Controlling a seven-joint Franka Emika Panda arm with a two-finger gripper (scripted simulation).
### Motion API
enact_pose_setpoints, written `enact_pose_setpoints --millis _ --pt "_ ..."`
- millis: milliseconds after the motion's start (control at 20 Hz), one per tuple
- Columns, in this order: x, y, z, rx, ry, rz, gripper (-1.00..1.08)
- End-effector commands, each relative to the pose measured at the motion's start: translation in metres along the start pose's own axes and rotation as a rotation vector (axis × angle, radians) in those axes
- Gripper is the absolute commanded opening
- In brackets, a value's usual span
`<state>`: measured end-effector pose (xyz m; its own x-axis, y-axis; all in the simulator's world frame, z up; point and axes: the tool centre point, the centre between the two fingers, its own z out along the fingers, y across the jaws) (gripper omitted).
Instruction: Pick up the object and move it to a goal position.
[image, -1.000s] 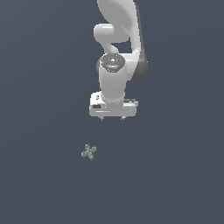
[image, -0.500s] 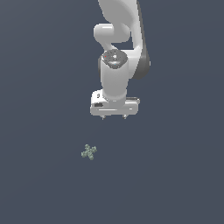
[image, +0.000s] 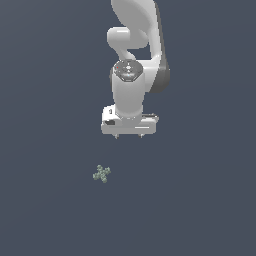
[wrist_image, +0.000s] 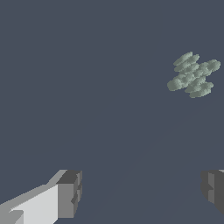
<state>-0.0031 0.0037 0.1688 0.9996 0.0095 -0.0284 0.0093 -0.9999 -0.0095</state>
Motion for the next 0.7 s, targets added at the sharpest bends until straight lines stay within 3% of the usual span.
enact_pose_setpoints --millis 0,650 --pt "0.007 0.006 0.003 0.0 0.001 0.017 1.0" --pt "0.069 0.064 0.036 0.001 0.016 0.176 1.0"
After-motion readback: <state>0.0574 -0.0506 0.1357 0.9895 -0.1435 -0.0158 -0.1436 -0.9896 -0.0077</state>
